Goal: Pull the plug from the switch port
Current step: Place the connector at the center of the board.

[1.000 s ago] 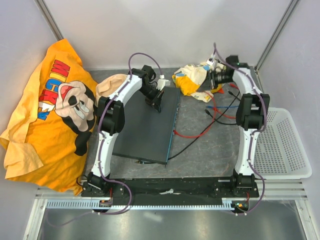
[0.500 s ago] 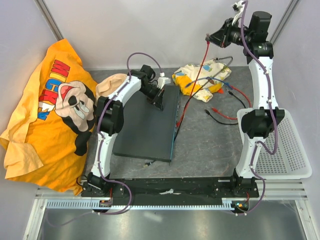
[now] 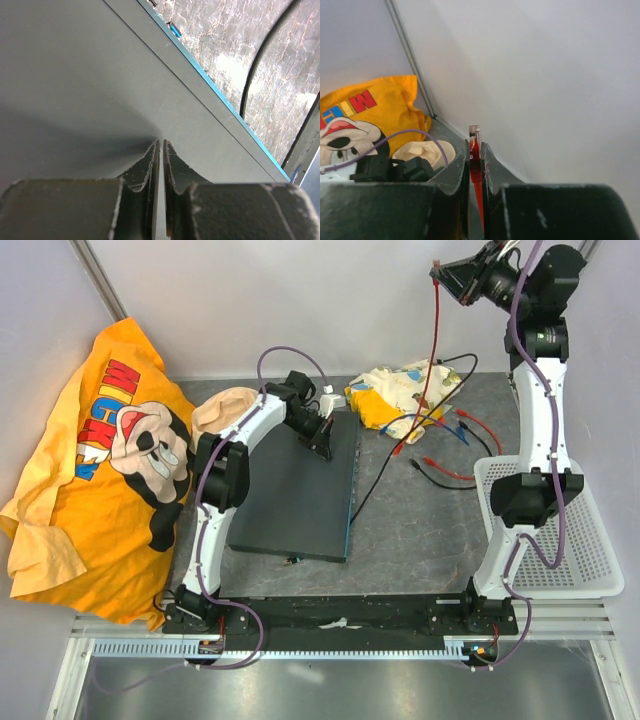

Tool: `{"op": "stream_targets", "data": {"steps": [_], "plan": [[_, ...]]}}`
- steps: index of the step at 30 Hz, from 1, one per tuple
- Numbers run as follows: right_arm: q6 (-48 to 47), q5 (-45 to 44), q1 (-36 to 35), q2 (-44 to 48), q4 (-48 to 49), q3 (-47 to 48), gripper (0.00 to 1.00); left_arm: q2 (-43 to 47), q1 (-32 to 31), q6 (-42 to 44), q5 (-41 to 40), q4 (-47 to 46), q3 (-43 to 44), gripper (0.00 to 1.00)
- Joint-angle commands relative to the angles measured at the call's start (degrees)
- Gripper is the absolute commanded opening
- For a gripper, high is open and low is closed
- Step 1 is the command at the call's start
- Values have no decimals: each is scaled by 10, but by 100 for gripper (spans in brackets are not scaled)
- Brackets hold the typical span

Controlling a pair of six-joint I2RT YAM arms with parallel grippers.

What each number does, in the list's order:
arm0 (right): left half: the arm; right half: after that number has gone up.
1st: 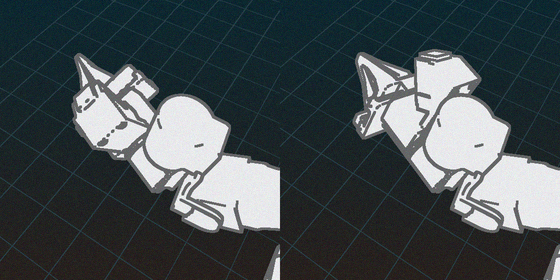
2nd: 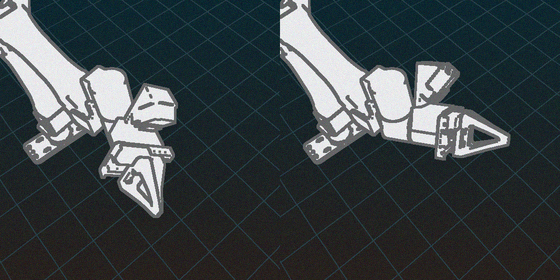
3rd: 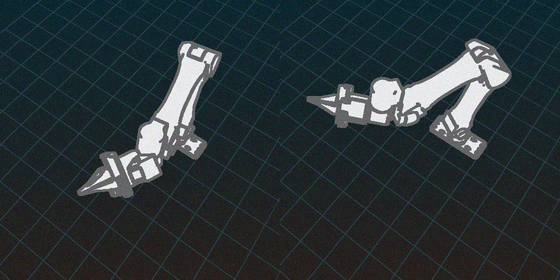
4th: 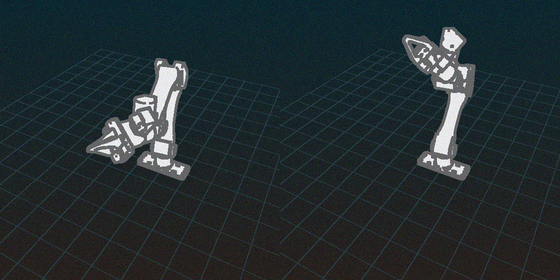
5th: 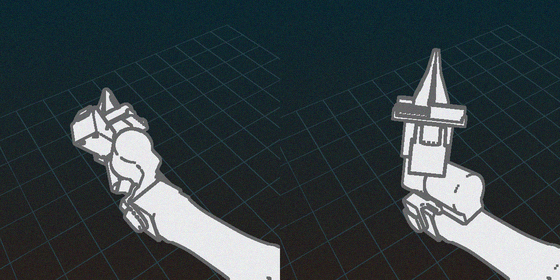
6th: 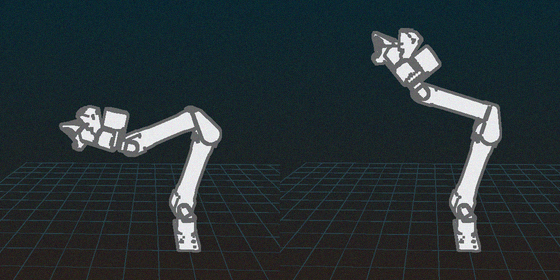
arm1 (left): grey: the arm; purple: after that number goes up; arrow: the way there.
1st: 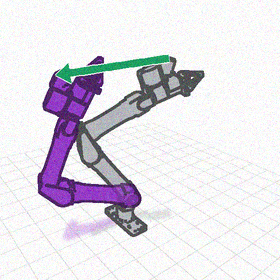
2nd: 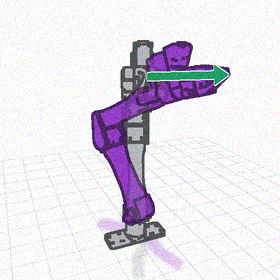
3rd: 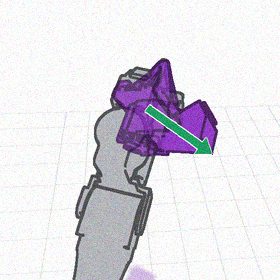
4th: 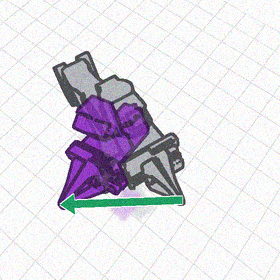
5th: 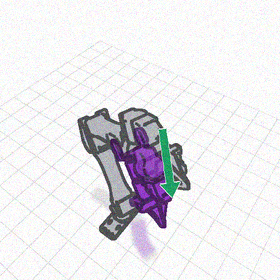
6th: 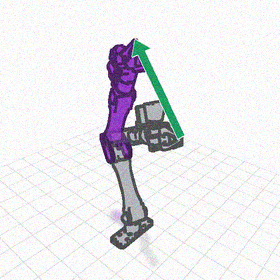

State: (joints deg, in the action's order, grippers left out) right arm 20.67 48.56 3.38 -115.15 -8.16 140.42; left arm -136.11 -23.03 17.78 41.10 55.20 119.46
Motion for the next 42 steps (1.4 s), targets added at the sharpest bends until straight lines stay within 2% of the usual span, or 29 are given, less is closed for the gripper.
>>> {"op": "stream_targets", "data": {"steps": [1, 3, 6, 10, 14, 18, 19, 21, 22, 23, 24, 25, 27, 28, 30, 32, 33, 34, 35, 36, 37, 38, 39, 42], "plan": [[-133, -62, 14, -5, -142, -46, 0, 38, -4, -14, 12, -13, -12, 13], [-218, -92, 22, -14, -185, -70, 0, 40, -4, -13, 9, -14, -21, 13], [-298, -140, 30, -34, -263, -99, 0, 42, -4, -13, 11, -15, -34, 14], [-307, -199, 41, -62, -297, -142, 0, 45, -4, -5, 10, -18, -53, 14], [-319, -357, 42, -102, -298, -156, 0, 44, -4, -4, 1, -23, -61, 14], [-324, -432, 53, -155, -297, -154, 2, 38, -4, -8, -1, -26, -63, 14], [-318, -437, 56, -175, -297, -148, 11, 38, -4, -8, 0, -26, -63, 14], [-314, -408, 58, -183, -296, -145, 43, 38, -3, -10, -3, -28, -63, 14], [-312, -389, 58, -183, -296, -141, 64, 39, -3, -10, -6, -28, -64, 14], [-310, -358, 57, -179, -295, -141, 71, 39, -4, -12, -8, -29, -63, 14], [-311, -300, 55, -173, -294, -142, 92, 44, -4, -15, -11, -28, -63, 14], [-316, -267, 52, -154, -290, -150, 96, 49, -3, -27, -15, -29, -62, 14], [-324, -199, 41, -129, -283, -170, 98, 67, -3, -28, -14, -29, -66, 15], [-324, -93, 39, -104, -280, -199, 98, 74, -4, -20, -13, -32, -77, 16], [-313, -23, 21, -75, -271, -251, 98, 85, -4, -14, -23, -32, -88, 19], [-329, 23, -1, -25, -259, -355, 98, 96, -4, -12, -46, -32, -106, 22], [-353, 29, -26, -11, -262, -390, 98, 102, -4, -10, -51, -32, -114, 23], [-420, 36, -31, 10, -295, -438, 98, 111, -3, -9, -58, -31, -128, 24], [-470, 40, -69, 18, -322, -455, 98, 118, -3, -10, -60, -31, -136, 25], [-512, 38, -80, 25, -345, -470, 98, 124, -3, -10, -62, -32, -145, 26], [-601, 30, -92, 36, -387, -497, 98, 138, -4, -13, -65, -33, -164, 26], [-638, 8, -113, 44, -399, -512, 97, 146, -2, -13, -67, -38, -175, 26], [-670, -2, -122, 49, -410, -526, 91, 155, -2, -13, -70, -41, -199, 27], [-799, -52, -148, 61, -434, -560, 81, 192, 1, -9, -71, -51, -229, 27]]}}
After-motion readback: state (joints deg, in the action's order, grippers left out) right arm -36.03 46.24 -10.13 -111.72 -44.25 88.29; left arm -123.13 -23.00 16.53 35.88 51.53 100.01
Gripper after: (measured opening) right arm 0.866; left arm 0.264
